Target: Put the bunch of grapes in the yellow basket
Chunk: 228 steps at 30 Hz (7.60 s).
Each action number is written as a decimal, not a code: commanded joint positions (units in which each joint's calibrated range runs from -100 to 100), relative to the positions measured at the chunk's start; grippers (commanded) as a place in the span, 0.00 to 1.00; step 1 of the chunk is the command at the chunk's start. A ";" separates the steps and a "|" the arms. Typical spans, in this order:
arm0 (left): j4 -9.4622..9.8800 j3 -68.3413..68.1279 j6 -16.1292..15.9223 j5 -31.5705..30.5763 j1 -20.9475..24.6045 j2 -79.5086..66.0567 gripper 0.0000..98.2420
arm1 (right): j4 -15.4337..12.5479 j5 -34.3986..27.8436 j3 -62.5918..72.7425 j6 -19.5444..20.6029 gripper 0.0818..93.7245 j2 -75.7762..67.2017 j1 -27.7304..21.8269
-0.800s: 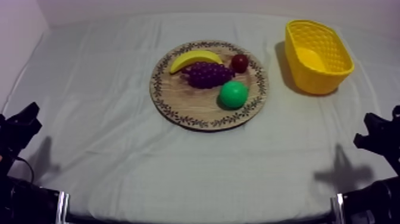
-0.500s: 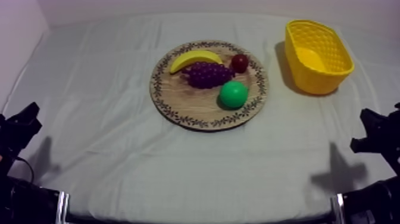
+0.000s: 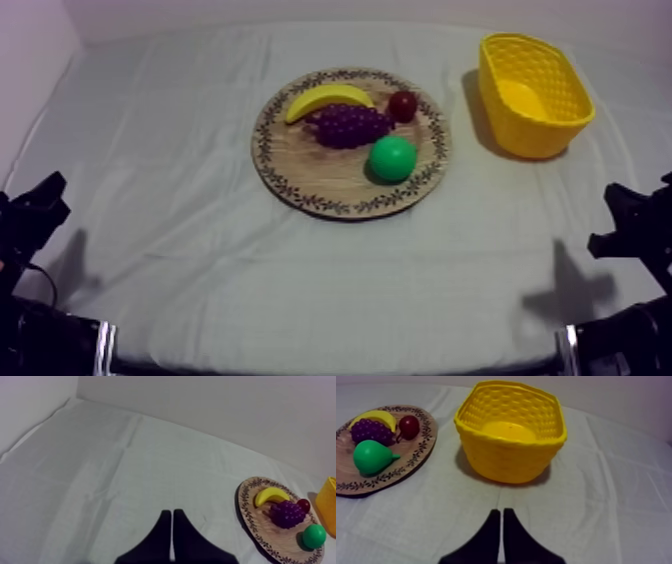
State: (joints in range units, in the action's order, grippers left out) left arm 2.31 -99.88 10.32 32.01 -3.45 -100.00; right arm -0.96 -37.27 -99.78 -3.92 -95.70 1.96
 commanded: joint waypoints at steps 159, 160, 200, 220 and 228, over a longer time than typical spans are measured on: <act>0.01 0.00 0.01 0.00 0.02 0.00 0.00 | 2.97 -59.65 125.79 -28.83 0.01 121.76 23.21; 0.01 0.00 0.01 0.00 0.02 0.00 0.00 | 2.80 -59.48 125.44 -28.81 0.01 121.58 23.21; 0.01 0.00 0.01 0.00 0.02 0.00 0.00 | -3.23 -45.62 112.43 -22.34 0.81 120.73 24.25; 0.01 0.00 0.01 0.00 0.02 0.00 0.00 | -5.11 -40.85 114.70 -22.38 0.78 134.53 24.44; 0.01 0.00 0.01 0.00 0.02 0.00 0.00 | -4.75 -40.45 120.39 -21.87 0.77 140.60 24.31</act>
State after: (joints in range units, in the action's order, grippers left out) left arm 2.31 -99.88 10.32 32.01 -3.45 -100.00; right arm -5.99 -77.61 19.76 -25.82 44.09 26.32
